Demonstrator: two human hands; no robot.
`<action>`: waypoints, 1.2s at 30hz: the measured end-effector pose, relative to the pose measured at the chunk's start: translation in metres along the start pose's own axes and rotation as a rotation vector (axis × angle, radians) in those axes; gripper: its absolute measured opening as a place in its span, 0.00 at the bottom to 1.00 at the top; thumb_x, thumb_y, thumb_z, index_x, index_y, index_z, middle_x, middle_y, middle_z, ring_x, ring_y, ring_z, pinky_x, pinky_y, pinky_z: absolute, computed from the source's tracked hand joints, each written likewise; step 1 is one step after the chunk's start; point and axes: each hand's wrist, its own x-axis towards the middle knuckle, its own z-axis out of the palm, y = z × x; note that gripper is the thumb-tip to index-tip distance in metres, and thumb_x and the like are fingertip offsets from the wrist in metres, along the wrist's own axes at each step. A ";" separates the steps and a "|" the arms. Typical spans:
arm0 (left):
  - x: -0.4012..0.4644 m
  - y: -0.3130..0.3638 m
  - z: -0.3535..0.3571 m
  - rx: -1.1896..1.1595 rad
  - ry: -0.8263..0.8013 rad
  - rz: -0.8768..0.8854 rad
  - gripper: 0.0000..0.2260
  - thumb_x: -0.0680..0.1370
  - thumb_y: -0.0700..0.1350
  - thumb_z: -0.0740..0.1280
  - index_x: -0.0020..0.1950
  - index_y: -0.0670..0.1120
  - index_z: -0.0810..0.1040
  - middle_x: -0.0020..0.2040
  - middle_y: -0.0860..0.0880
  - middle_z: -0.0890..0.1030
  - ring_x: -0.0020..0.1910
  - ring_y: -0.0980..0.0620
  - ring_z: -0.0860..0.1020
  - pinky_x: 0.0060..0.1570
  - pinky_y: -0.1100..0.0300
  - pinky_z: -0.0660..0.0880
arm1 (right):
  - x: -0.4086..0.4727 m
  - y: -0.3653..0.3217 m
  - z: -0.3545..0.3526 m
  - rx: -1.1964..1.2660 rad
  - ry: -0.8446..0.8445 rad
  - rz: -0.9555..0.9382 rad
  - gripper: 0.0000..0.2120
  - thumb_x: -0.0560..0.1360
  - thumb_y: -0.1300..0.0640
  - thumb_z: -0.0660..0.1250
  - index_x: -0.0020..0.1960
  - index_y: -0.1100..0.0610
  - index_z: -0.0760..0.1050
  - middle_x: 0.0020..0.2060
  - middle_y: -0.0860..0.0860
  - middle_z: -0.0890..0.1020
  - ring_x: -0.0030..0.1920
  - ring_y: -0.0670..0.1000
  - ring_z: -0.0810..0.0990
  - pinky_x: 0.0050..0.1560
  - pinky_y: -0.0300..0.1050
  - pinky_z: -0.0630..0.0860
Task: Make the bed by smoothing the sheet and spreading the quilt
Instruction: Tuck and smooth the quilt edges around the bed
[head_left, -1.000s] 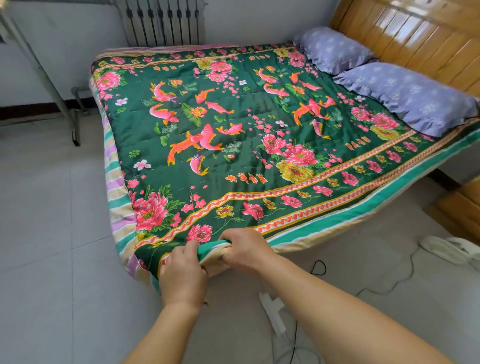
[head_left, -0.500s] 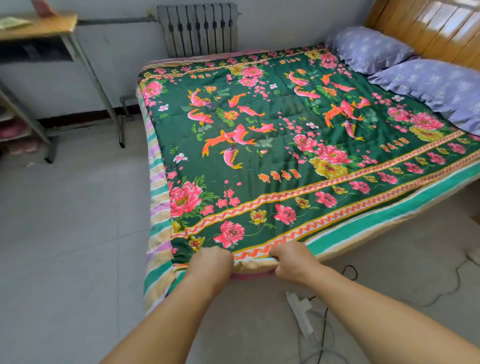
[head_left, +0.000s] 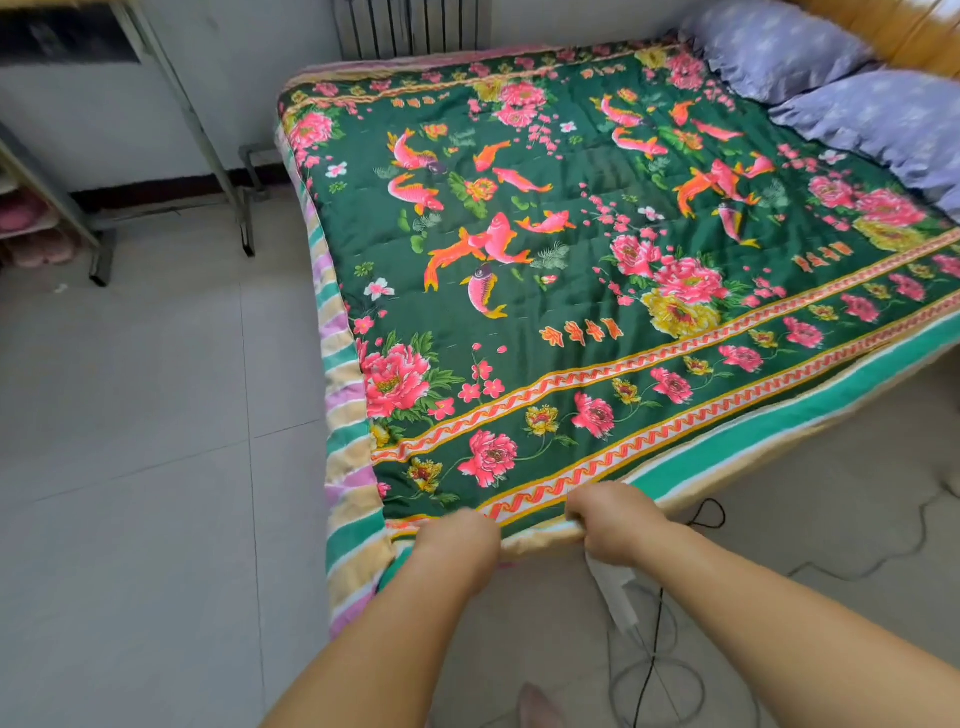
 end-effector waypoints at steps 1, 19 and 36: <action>0.003 -0.007 0.008 -0.023 -0.111 0.011 0.17 0.77 0.39 0.64 0.66 0.42 0.72 0.65 0.42 0.74 0.64 0.41 0.74 0.61 0.46 0.72 | 0.002 -0.002 0.005 -0.006 -0.072 -0.016 0.15 0.74 0.63 0.60 0.57 0.52 0.77 0.57 0.53 0.79 0.59 0.56 0.76 0.53 0.45 0.73; -0.026 -0.170 -0.077 -0.374 0.135 -0.026 0.23 0.78 0.44 0.64 0.72 0.49 0.65 0.68 0.46 0.72 0.64 0.46 0.72 0.63 0.53 0.72 | 0.046 -0.133 -0.103 0.226 -0.047 -0.084 0.15 0.77 0.61 0.60 0.61 0.52 0.77 0.60 0.50 0.78 0.58 0.53 0.77 0.54 0.44 0.76; 0.078 -0.315 -0.236 -0.285 0.217 -0.020 0.22 0.80 0.45 0.61 0.74 0.47 0.63 0.71 0.47 0.69 0.67 0.46 0.70 0.63 0.55 0.69 | 0.228 -0.163 -0.232 0.396 -0.068 0.007 0.14 0.77 0.59 0.60 0.60 0.54 0.78 0.60 0.50 0.79 0.56 0.51 0.78 0.57 0.44 0.76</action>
